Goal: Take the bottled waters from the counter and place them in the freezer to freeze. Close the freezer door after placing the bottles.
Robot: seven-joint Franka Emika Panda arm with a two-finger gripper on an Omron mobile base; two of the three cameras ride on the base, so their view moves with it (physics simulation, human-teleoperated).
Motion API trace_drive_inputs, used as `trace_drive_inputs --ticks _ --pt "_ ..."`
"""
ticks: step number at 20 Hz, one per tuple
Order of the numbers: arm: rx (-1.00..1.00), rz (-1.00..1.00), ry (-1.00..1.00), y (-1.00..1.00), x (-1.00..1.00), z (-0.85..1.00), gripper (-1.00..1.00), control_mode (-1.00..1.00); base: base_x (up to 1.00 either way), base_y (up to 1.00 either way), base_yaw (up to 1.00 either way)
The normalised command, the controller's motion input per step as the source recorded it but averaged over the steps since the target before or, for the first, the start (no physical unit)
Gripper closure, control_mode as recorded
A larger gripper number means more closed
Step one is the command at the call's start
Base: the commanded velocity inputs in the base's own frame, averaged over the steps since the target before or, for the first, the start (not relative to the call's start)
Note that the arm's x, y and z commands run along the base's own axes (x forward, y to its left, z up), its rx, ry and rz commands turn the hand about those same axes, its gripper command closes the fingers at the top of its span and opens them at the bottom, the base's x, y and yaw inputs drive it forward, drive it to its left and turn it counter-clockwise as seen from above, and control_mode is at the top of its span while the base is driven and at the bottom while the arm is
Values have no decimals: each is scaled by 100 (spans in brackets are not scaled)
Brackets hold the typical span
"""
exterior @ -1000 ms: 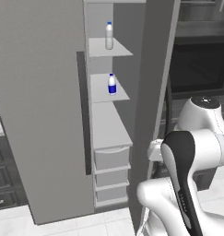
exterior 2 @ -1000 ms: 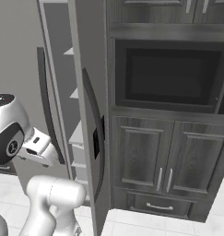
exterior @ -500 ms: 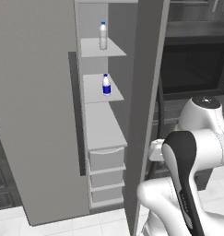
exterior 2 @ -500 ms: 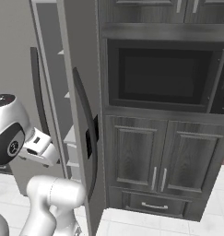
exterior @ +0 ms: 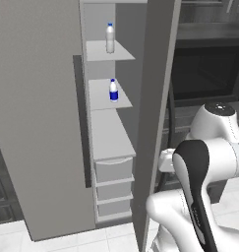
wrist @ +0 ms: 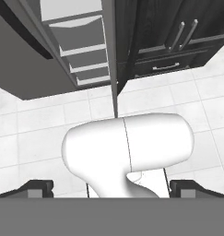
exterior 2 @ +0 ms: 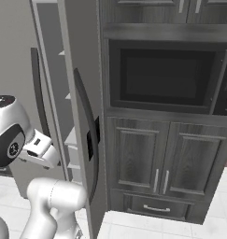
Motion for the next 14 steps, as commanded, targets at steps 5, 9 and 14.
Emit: trace_drive_inputs --ticks 5,9,14 --pt "0 0 0 0 5 0 -100 -100 0 0 0" --pt "0 0 0 -1 24 0 -100 -100 0 0 0" --pt "2 3 -5 -53 35 -4 -100 -100 0 0 0"
